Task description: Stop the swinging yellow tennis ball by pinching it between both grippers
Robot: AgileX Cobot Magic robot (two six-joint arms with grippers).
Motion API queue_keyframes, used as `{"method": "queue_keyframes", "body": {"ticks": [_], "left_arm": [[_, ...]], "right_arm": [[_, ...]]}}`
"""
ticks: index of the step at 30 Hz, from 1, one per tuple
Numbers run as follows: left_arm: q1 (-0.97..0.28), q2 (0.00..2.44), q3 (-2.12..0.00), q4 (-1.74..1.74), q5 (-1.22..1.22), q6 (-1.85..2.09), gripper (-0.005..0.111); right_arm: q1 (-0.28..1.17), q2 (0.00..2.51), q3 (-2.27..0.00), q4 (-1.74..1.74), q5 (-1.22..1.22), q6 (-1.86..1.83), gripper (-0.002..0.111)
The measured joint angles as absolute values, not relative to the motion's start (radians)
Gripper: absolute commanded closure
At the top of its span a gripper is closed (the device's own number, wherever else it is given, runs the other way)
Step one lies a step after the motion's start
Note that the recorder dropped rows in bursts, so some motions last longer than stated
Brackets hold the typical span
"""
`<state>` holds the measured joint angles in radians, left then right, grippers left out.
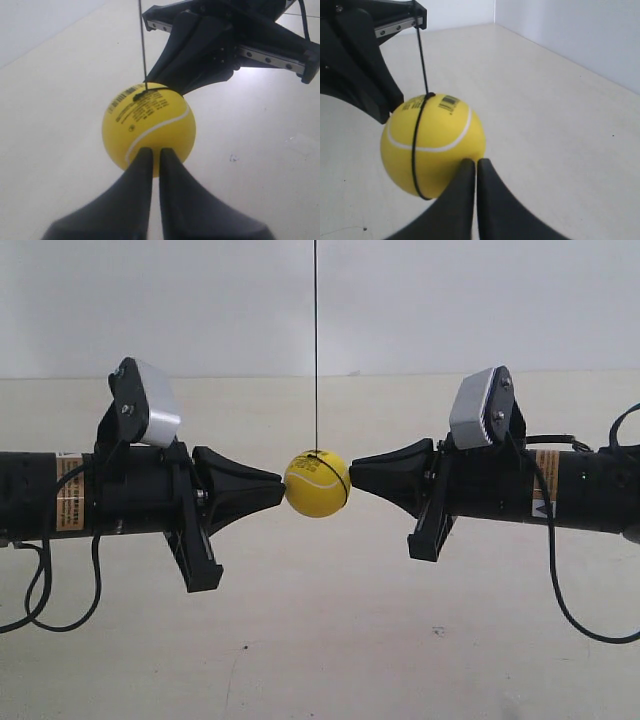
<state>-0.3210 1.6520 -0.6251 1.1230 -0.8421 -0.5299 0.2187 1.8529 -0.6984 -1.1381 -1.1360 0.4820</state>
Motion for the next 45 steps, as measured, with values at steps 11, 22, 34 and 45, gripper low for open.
{"method": "queue_keyframes", "body": {"ticks": [11, 22, 34, 45], "left_arm": [[-0.321, 1.652, -0.625, 1.123, -0.842, -0.53, 0.102], [-0.321, 1.652, -0.625, 1.123, -0.842, -0.536, 0.102], [-0.321, 1.522, -0.625, 1.127, -0.638, -0.574, 0.102], [-0.321, 1.35, -0.611, 1.086, -0.435, -0.596, 0.102]], "right_arm": [[0.219, 1.853, -0.698, -1.139, -1.136, 0.482, 0.108], [0.219, 1.853, -0.698, -1.135, -1.134, 0.473, 0.108], [0.102, 1.853, -0.698, -1.147, -1.174, 0.487, 0.108], [0.102, 1.853, -0.698, -1.097, -1.176, 0.487, 0.108]]}}
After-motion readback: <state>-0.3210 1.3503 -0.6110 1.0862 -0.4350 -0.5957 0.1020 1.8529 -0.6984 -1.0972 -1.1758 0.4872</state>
